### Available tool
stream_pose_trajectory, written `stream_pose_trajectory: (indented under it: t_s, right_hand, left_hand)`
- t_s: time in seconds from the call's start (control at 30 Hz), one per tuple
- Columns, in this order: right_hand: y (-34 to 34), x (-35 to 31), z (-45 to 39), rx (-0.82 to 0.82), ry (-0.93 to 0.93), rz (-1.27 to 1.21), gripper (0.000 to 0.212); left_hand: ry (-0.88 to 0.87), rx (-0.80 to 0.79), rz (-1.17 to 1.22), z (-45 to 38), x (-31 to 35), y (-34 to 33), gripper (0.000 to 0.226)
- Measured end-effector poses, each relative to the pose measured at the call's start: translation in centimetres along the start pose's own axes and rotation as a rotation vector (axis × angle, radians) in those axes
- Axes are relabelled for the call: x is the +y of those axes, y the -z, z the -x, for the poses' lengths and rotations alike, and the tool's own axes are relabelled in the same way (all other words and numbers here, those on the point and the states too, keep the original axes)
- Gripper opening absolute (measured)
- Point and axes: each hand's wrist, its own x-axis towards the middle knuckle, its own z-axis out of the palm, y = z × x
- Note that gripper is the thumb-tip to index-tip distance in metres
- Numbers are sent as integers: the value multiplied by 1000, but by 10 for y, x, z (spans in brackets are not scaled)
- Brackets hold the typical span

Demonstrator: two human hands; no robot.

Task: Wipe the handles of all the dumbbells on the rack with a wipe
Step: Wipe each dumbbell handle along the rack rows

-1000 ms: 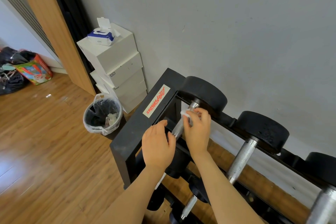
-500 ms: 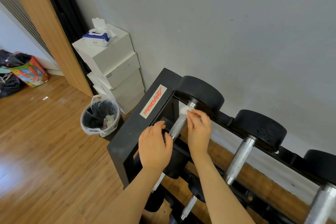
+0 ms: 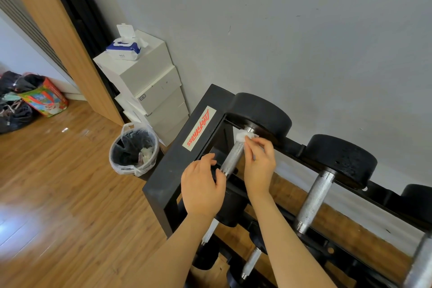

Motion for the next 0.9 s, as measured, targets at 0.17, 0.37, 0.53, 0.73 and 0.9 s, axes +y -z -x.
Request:
stream_pose_trajectory:
  t_s: [0.17, 0.37, 0.53, 0.73, 0.9]
  right_hand:
    - [-5, -2, -8, 11, -12, 13, 21]
    - [-5, 4, 9, -3, 22, 22, 25]
    - [-2, -4, -5, 18, -9, 15, 23]
    - [-1, -2, 3, -12, 11, 12, 21]
    - [4, -2, 4, -54, 48, 25, 21]
  left_hand:
    - [2, 9, 2, 0, 0, -1, 33]
    - [2, 16, -8, 1, 1, -1, 33]
    - [13, 9, -5, 1, 2, 0, 31]
    - [23, 1, -10, 1, 2, 0, 29]
    - [34, -13, -18, 1, 2, 1, 27]
